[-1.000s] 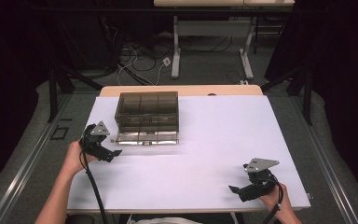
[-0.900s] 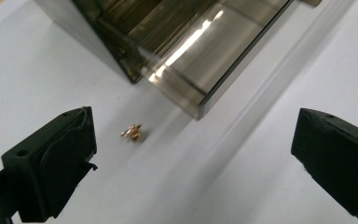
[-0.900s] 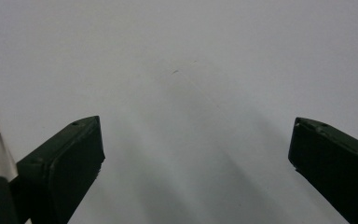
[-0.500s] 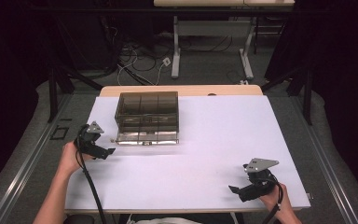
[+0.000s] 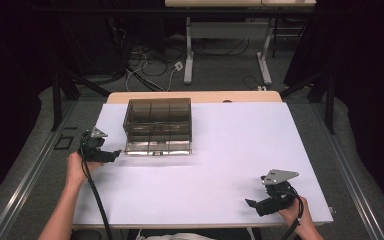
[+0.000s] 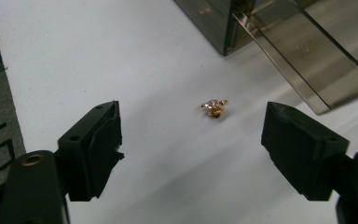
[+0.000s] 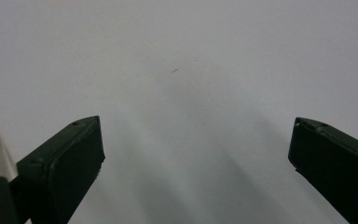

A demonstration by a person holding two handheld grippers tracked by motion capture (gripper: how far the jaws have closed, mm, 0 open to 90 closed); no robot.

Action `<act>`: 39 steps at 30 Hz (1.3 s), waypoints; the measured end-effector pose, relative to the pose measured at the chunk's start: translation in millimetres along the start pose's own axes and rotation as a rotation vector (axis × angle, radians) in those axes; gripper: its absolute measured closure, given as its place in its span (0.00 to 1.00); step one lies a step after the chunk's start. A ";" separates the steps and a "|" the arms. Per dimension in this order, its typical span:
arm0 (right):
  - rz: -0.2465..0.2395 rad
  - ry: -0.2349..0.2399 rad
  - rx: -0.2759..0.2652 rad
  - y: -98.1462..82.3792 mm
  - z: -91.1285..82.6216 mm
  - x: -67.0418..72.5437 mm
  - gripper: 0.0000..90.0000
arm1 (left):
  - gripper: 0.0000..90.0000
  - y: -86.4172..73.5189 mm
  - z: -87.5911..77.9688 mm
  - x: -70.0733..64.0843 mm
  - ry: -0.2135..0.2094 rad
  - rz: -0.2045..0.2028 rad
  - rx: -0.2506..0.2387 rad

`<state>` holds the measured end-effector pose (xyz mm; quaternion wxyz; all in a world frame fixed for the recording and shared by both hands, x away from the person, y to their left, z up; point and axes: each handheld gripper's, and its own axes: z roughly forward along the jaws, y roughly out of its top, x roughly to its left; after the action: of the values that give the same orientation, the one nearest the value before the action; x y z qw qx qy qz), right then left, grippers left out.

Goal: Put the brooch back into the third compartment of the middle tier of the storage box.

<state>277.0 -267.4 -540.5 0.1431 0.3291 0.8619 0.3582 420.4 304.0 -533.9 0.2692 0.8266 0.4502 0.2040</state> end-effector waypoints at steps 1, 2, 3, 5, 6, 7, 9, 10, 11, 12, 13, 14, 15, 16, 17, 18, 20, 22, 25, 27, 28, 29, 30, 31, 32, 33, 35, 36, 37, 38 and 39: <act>0.000 -0.001 0.000 -0.1 0.1 -0.1 0.03 | 0.28 -0.1 1.5 0.5 0.008 -0.007 -0.005; 0.001 0.000 0.001 -0.1 0.1 -0.1 0.03 | 0.30 -0.3 2.6 1.1 -0.001 -0.012 -0.010; 0.001 0.001 0.003 -0.2 0.0 0.0 0.03 | 0.31 -0.6 3.9 0.7 -0.005 -0.035 -0.016; 0.002 0.001 0.002 -0.2 0.0 0.2 0.03 | 0.36 -0.3 6.5 0.3 -0.013 -0.045 -0.016; 0.001 0.001 0.002 -0.1 0.0 0.2 0.03 | 0.38 0.1 7.8 -0.3 -0.014 -0.054 -0.018; -0.003 0.003 0.002 -0.1 0.2 -0.1 0.03 | 0.40 0.7 8.7 -0.6 -0.008 -0.054 -0.014; -0.003 0.003 0.003 -0.2 0.6 -0.3 0.03 | 0.45 0.9 10.6 -0.9 -0.024 -0.066 -0.029; -0.004 0.003 0.002 -0.1 0.7 -0.3 0.03 | 0.48 1.3 11.2 -1.3 -0.022 -0.066 -0.027; -0.007 0.001 0.001 -0.1 1.0 -0.4 0.03 | 0.52 1.8 12.1 -2.7 -0.019 -0.075 -0.028; -0.005 -0.003 0.001 0.0 1.0 0.0 0.03 | 0.54 2.6 13.1 -2.6 -0.024 -0.066 -0.031; -0.005 0.000 0.000 0.0 0.9 0.1 0.03 | 0.56 3.2 13.5 -3.5 -0.028 -0.071 -0.023; -0.004 -0.004 0.000 -0.1 1.0 0.2 0.03 | 0.58 4.1 15.1 -4.9 -0.031 -0.068 -0.023; -0.003 0.002 0.010 0.0 0.6 0.1 0.03 | 0.61 4.7 15.9 -5.5 -0.035 -0.067 -0.021; -0.002 0.001 0.009 0.0 0.8 0.1 0.03 | 0.62 5.4 17.1 -6.4 -0.039 -0.063 -0.021; 0.000 -0.002 0.004 -0.1 1.2 0.2 0.03 | 0.65 5.9 18.2 -7.1 -0.042 -0.058 -0.020; -0.002 0.005 0.009 0.0 0.9 0.1 0.03 | 0.66 6.1 19.5 -7.5 -0.041 -0.058 -0.019; -0.004 0.003 0.011 0.0 0.8 0.1 0.03 | 0.70 5.6 21.2 -7.3 -0.039 -0.062 -0.013; -0.001 -0.001 0.007 -0.2 1.2 0.3 0.03 | 0.73 4.9 23.2 -6.5 -0.045 -0.052 -0.008; 0.001 -0.002 0.009 -0.4 1.0 0.6 0.03 | 0.76 3.7 25.1 -7.7 -0.053 -0.056 -0.001; 0.004 0.005 0.015 -0.2 1.0 0.7 0.03 | 0.77 3.4 26.0 -7.9 -0.054 -0.049 0.001; 0.004 0.005 0.015 -0.1 1.2 0.7 0.03 | 0.78 3.1 26.6 -8.3 -0.054 -0.053 -0.004; 0.005 -0.001 0.004 -0.4 2.1 1.1 0.03 | 0.79 2.9 26.9 -8.2 -0.056 -0.053 -0.009; 0.000 -0.001 0.004 -0.3 2.3 0.8 0.03 | 0.80 2.9 26.7 -7.9 -0.062 -0.056 -0.005; 0.000 0.001 0.004 -0.2 2.2 1.0 0.03 | 0.82 2.7 26.9 -7.6 -0.071 -0.069 -0.005; 0.000 0.001 0.004 -0.2 2.3 1.0 0.03 | 0.82 2.6 26.8 -6.8 -0.072 -0.072 -0.002; 0.000 0.000 0.005 -0.3 2.3 0.9 0.03 | 0.82 2.3 26.9 -6.4 -0.074 -0.069 -0.005; 0.000 0.001 0.003 -0.4 2.3 0.9 0.03 | 0.83 2.0 26.8 -5.9 -0.075 -0.074 -0.005; -0.001 0.001 0.003 -0.4 2.2 0.9 0.03 | 0.83 1.9 26.8 -5.8 -0.076 -0.074 -0.006; -0.001 -0.001 0.003 -0.3 1.9 1.1 0.03 | 0.84 1.6 26.8 -6.1 -0.082 -0.082 -0.007; -0.003 0.001 0.002 -0.3 2.1 0.9 0.03 | 0.84 1.2 27.0 -6.0 -0.084 -0.086 -0.013; -0.003 0.000 0.001 -0.4 2.0 0.9 0.03 | 0.84 0.9 26.8 -6.4 -0.085 -0.097 -0.013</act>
<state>277.1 -265.9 -542.2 0.1433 0.3279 0.8627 0.3575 433.3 291.2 -554.5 0.3028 0.8100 0.4766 0.1584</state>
